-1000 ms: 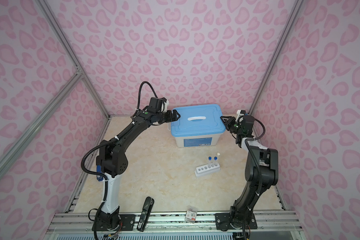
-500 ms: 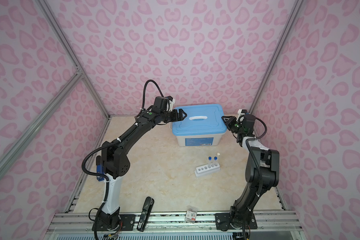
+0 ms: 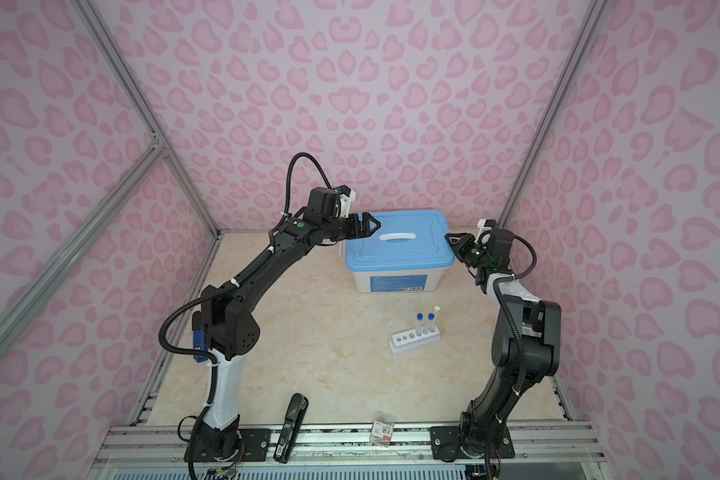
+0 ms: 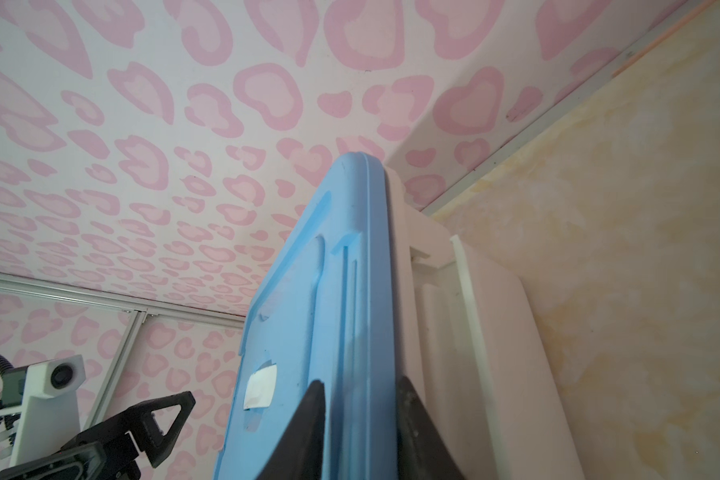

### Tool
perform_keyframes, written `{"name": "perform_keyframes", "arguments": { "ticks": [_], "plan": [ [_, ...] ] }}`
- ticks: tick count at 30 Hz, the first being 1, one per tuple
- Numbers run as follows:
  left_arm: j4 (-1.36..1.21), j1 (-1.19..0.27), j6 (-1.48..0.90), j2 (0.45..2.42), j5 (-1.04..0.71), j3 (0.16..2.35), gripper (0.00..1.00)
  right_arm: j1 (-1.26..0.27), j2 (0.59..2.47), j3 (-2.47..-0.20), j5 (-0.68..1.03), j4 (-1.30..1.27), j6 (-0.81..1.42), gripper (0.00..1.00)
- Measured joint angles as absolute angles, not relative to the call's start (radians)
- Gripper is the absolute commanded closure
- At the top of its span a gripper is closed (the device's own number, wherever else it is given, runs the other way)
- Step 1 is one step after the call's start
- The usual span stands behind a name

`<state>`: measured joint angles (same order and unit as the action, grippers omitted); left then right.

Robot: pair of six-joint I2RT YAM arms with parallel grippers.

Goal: Organize the chemistry lab equipment

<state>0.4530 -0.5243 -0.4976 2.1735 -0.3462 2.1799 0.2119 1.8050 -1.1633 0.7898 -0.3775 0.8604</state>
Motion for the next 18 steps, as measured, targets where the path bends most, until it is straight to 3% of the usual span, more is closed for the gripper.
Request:
{"name": "perform_keyframes", "arguments": {
  "ticks": [18],
  "plan": [
    [0.454,-0.528,-0.504,2.184,-0.364,2.192,0.02,0.214,1.797,-1.193,0.755,-0.216,0.743,0.68]
  ]
}}
